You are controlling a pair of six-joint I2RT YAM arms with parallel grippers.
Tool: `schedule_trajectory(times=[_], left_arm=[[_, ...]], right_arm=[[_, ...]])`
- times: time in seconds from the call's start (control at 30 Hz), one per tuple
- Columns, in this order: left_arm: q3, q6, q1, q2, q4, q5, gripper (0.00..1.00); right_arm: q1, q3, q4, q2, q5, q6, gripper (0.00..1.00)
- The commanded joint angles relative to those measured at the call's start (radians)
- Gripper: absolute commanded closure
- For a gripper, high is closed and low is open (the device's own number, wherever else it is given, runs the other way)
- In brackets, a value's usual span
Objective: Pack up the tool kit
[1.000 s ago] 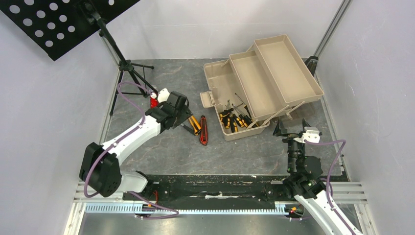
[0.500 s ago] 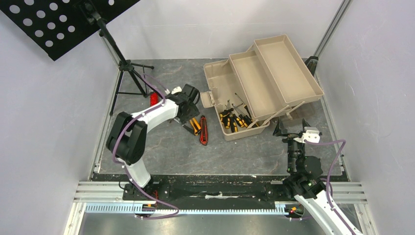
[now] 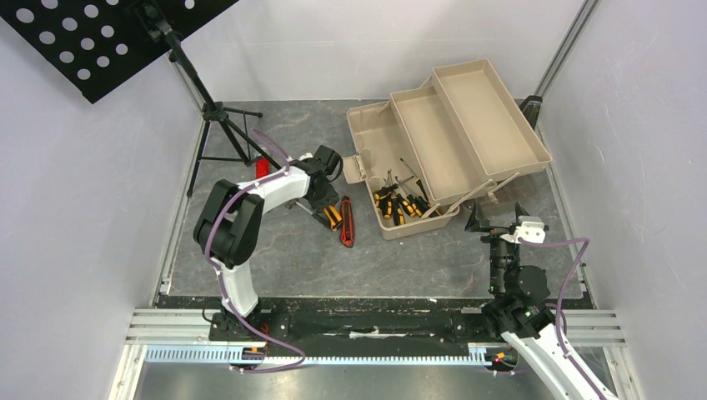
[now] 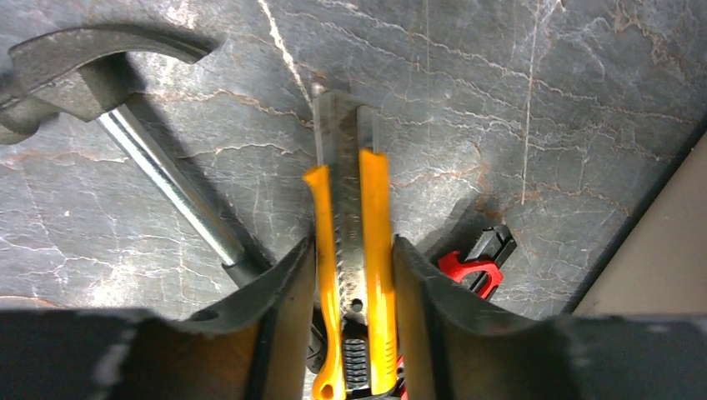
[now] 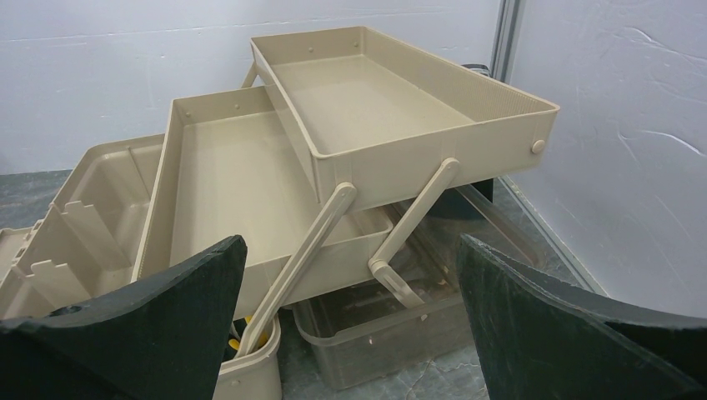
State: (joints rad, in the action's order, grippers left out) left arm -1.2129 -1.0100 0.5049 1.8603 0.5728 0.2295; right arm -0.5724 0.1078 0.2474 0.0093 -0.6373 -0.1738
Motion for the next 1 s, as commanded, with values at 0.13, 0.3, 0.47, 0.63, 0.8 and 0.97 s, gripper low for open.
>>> schedule_trajectory(times=[0.13,0.3,0.47,0.63,0.8,0.97], left_arm=[[0.032,0.012,-0.009,-0.090,-0.066,-0.052,0.73],[0.057,0.002,-0.009,-0.219,-0.093,-0.064,0.79],[0.073,-0.016,-0.007,-0.339,-0.153,-0.104,0.80],[0.081,-0.052,0.006,-0.416,-0.291,-0.174,0.82],[0.008,-0.071,0.062,-0.397,-0.396,-0.206,0.83],[-0.131,-0.089,0.129,-0.288,-0.475,-0.225,0.83]], right_arm=[[-0.006,-0.002,0.036,-0.032,-0.017,-0.004,0.02],[-0.005,-0.001,0.036,-0.034,-0.017,-0.003,0.02],[-0.006,-0.002,0.036,-0.034,-0.013,-0.003,0.02],[-0.006,-0.002,0.036,-0.035,-0.012,-0.001,0.02],[-0.006,-0.002,0.037,-0.034,-0.007,0.001,0.02],[-0.006,-0.002,0.038,-0.037,-0.006,0.002,0.02]])
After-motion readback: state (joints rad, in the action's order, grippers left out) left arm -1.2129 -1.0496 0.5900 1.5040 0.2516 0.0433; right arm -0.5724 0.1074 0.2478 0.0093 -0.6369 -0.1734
